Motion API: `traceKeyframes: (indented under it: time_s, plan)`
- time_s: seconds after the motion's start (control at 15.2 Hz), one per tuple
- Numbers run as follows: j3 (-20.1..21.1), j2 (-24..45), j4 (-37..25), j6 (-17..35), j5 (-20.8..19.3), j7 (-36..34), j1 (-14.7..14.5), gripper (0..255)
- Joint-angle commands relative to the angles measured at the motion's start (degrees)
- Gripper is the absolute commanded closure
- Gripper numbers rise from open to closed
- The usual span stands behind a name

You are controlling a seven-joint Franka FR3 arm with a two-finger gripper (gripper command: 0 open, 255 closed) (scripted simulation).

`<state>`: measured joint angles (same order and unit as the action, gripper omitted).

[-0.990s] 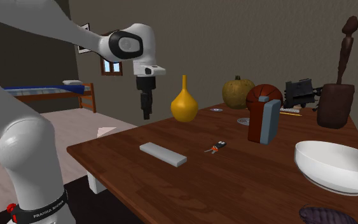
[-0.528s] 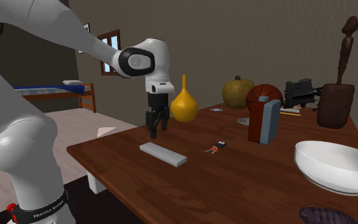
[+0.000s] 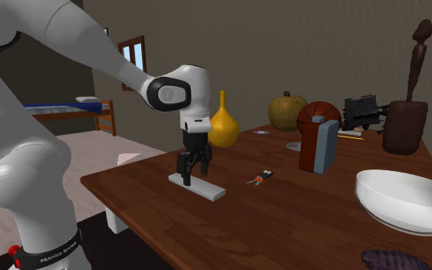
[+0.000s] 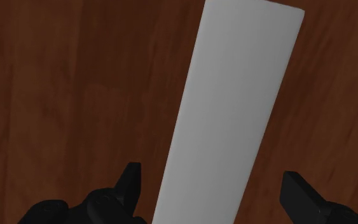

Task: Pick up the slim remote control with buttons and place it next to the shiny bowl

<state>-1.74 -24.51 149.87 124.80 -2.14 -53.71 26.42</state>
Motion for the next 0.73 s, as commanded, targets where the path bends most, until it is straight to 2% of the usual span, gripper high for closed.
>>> traceKeyframes:
  time_s: [0.0, 0.59, 0.66]
  plan:
    - [-0.09, 0.81, 1.17, 2.01, -0.08, 0.0, 0.09, 0]
    - [-0.1, 1.08, 1.42, 2.53, -0.09, 0.0, 0.09, 0]
    - [-0.1, 1.08, 1.42, 2.53, -0.09, 0.0, 0.09, 255]
